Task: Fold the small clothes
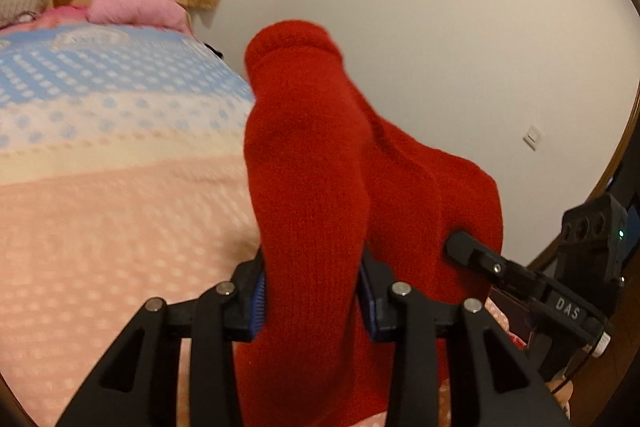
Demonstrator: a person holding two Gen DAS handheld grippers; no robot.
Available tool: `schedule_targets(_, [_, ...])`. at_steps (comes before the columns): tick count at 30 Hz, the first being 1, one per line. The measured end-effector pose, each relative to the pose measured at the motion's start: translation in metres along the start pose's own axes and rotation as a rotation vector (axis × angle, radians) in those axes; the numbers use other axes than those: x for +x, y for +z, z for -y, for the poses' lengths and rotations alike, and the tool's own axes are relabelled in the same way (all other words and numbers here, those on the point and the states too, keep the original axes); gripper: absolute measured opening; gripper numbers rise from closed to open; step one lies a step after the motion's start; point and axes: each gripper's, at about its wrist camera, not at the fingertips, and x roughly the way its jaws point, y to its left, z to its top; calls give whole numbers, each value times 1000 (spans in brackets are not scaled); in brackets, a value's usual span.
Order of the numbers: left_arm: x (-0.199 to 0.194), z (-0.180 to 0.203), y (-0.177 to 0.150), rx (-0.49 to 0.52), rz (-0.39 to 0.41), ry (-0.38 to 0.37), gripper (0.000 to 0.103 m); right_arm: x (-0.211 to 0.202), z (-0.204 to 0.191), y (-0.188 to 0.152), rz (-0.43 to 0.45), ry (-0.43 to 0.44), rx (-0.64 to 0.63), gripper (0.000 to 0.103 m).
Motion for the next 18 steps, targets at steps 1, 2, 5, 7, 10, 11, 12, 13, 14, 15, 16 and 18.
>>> schedule_targets(1, [-12, 0, 0, 7, 15, 19, 39, -2, -10, 0, 8, 10, -12, 32])
schedule_targets(2, [-16, 2, 2, 16, 28, 36, 39, -5, -18, -1, 14, 19, -21, 32])
schedule_targets(5, [-32, 3, -1, 50, 51, 80, 39, -12, -39, -7, 20, 54, -25, 32])
schedule_targets(7, [-36, 4, -3, 55, 54, 87, 39, -15, -49, -12, 22, 76, -17, 32])
schedule_targets(10, [-36, -1, 1, 47, 46, 85, 39, -19, -57, -17, 25, 99, 3, 31])
schedule_targets(11, [-34, -2, 1, 48, 37, 82, 39, -22, -59, -18, 22, 112, 14, 31])
schedule_targets(12, [-32, 0, 1, 53, 23, 78, 39, -25, -59, -19, 16, 128, 27, 31])
schedule_targets(13, [-29, 1, 1, 55, 13, 72, 39, -28, -58, -21, 12, 135, 36, 31])
schedule_targets(14, [-30, 1, 0, 59, 6, 65, 39, -30, -56, -22, 6, 140, 44, 31])
schedule_targets(15, [-24, 2, -1, 62, -3, 61, 39, -31, -52, -22, 0, 139, 52, 31])
schedule_targets(16, [-17, 3, -2, 61, -16, 57, 39, -32, -49, -23, 2, 128, 51, 31])
schedule_targets(18, [1, 1, -5, 45, -44, 47, 39, -27, -39, -20, 9, 49, 31, 31])
